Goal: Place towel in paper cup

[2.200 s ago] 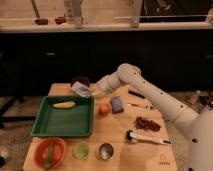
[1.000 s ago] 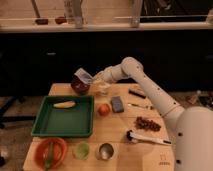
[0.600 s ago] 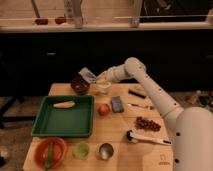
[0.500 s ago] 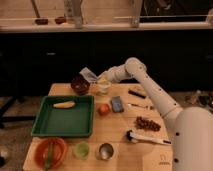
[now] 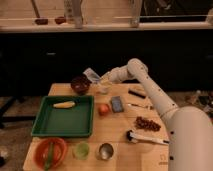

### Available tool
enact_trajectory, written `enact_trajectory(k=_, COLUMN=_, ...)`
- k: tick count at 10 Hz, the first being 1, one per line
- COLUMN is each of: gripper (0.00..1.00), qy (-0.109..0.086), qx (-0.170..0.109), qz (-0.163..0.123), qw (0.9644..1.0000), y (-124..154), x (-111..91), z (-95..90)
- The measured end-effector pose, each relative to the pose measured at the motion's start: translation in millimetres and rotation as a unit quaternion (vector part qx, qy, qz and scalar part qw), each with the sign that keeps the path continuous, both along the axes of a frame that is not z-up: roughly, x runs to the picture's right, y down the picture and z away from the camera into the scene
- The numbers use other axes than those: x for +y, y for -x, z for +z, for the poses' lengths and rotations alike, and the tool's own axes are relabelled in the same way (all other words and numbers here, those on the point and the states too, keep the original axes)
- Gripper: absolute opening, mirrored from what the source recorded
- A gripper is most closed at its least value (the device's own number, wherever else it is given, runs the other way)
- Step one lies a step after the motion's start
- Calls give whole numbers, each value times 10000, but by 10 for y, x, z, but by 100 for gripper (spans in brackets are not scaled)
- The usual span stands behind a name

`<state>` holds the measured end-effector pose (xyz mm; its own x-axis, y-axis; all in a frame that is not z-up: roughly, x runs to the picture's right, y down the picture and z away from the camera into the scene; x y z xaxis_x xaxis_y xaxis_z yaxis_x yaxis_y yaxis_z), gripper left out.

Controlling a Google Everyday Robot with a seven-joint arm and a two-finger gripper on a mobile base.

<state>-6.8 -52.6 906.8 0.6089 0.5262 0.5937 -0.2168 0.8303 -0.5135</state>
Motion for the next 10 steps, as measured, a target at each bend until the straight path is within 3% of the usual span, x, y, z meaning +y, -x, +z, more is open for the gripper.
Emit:
enact_trajectory(k=4, gripper=0, qy=108, qx=4, qz=116, qw=9999, y=-57, x=-33, z=182)
enact_trajectory(k=10, gripper=0, qy=148, qx=73, qz=285, qw=9995, y=-235, x=-71, z=233)
